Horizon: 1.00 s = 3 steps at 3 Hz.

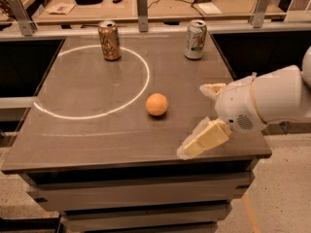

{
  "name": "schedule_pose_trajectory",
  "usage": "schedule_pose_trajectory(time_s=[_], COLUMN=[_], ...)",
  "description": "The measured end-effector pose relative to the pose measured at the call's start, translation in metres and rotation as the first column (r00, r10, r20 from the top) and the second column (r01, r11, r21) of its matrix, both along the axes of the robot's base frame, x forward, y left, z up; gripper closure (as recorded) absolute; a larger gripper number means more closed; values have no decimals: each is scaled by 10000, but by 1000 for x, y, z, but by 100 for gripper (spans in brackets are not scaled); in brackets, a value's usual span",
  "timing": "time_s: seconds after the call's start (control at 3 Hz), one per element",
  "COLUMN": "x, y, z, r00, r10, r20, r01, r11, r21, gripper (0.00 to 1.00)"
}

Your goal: Move orange near 7up can

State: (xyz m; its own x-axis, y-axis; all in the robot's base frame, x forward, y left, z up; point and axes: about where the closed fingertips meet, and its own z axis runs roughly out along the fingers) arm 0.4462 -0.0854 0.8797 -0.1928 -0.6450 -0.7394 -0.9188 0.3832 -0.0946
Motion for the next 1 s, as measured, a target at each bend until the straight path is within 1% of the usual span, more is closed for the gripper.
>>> schedule_pose_trajectory(time_s=[0.33, 0.67, 1.0], x=[4, 16, 42], y=[20, 32, 31], z=[-9, -27, -43], r00=[9998, 9998, 9994], r10=[-128, -208, 62], r20=[-176, -77, 344], r01=[134, 215, -109], r11=[9993, 9936, 9905], r21=[350, 1109, 1368], gripper=[0, 0, 0])
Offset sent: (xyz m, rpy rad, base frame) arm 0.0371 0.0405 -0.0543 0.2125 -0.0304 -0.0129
